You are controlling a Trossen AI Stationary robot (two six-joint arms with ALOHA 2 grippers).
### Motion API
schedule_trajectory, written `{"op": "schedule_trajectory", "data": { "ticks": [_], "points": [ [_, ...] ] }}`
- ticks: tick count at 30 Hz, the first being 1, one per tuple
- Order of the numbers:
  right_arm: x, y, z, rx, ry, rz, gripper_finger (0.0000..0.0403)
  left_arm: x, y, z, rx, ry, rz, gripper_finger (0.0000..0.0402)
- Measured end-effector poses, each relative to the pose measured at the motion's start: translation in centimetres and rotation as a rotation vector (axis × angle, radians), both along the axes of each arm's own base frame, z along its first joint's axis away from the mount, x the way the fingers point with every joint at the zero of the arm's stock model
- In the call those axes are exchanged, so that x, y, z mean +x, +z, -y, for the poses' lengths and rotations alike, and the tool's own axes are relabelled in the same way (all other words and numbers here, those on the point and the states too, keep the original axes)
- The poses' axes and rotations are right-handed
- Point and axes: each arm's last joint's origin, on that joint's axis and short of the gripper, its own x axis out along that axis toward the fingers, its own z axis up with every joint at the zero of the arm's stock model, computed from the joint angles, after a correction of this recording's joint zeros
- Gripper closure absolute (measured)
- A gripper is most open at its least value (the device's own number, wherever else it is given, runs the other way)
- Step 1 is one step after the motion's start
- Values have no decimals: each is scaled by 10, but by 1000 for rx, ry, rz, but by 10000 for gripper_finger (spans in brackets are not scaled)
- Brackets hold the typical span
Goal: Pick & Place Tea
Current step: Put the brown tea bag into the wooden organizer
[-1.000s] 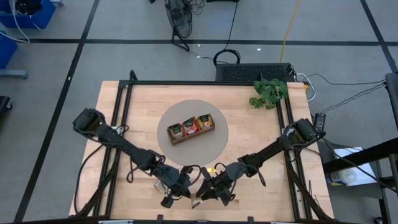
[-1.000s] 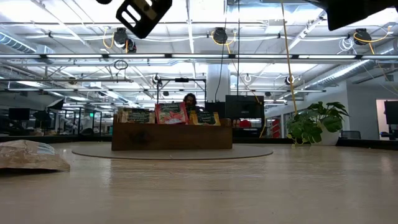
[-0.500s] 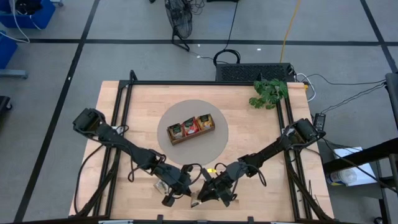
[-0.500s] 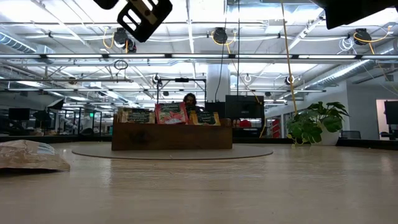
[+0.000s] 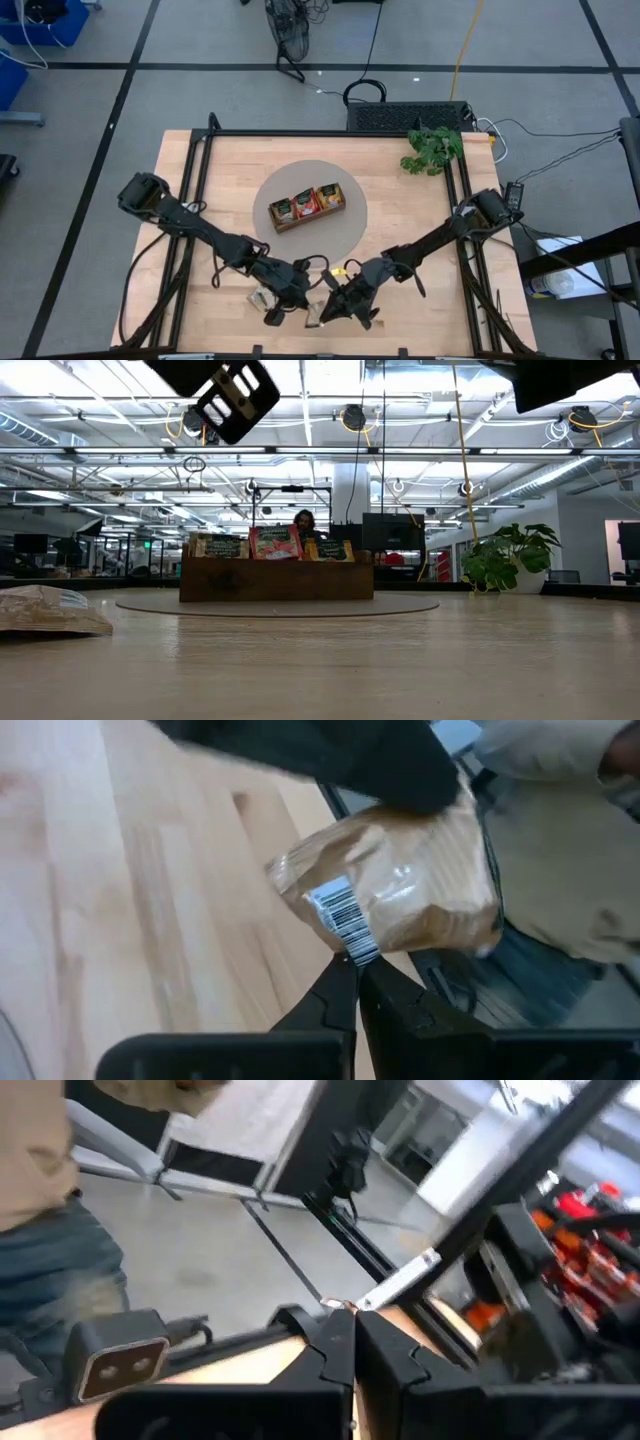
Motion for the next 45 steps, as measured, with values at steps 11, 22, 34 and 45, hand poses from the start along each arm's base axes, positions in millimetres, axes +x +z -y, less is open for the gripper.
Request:
{"op": "schedule_trajectory", "data": {
  "ticks": [11,22,34,45],
  "points": [
    [16,-9,45,45,-208,-121,403,-24,28,0,-11,-61,-22,387],
    [31,-1,92,130,-277,-65,403,-42,29,-6,301,-36,-7,387],
    [38,-1,134,87,-330,-43,403,-53,33,-34,387,-39,-65,387],
    [41,6,154,57,-377,61,400,-94,24,-112,74,-57,253,387]
  ]
}}
